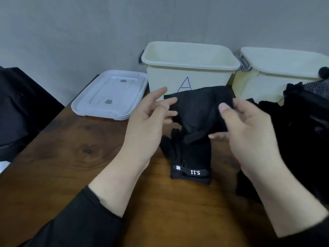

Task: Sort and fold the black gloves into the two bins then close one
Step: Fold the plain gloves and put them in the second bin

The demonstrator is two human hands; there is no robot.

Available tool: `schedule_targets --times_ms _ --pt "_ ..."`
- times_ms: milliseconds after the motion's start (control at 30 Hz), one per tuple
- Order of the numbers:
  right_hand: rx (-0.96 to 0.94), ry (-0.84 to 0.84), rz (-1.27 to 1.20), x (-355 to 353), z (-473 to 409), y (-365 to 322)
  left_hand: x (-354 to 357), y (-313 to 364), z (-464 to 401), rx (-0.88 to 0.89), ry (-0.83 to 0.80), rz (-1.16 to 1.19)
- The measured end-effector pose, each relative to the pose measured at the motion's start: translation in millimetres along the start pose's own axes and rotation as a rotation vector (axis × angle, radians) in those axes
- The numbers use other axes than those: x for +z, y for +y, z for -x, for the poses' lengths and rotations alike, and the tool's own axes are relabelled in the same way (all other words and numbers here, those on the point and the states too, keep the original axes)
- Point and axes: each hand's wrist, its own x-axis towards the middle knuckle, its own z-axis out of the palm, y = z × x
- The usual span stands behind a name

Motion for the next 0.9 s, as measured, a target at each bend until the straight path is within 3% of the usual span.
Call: schedule_targets --times_ms 67,167,467,533,633,700,800,900 --pt "0.15 -0.021 -0.22 -4.9 -8.1 -9.4 -4.1 -1.4 -2.4 -0.013 0.077 -0.056" --pt "0.256 -0.077 -0.374 -12.2 -12.2 -17.8 -7.8 -3.0 -2.2 -0.08 0.065 -0.064" --pt "0.238 -0.05 -0.391 -28.8 -15.9 -25.7 -18.5 -2.5 -9.3 -0.101 0.125 -0.198" --pt "0.244 -0.044 -0.406 -30.8 -17.6 -26.9 -21.4 -6.0 -10.5 -0.077 0.026 -0.409" --pt "0.282 -0.016 -0.448 -32.3 -21.5 -25.9 -21.9 -13.2 -7.7 -0.108 -0.284 -0.886" --pt "0.294 -0.021 -0.483 -33.0 -23.2 -25.6 -18.2 -18.7 -4.8 -0.132 -0.441 -1.07" --pt "0.294 -0.048 -0.513 -33.4 -23.5 -25.5 -10.3 -27.1 -1.7 -0.098 -0.481 -1.175" --pt "0.246 -0.018 -0.594 -35.9 -23.4 -29.8 -7.4 -30.0 1.0 -0.026 -0.421 -1.105"
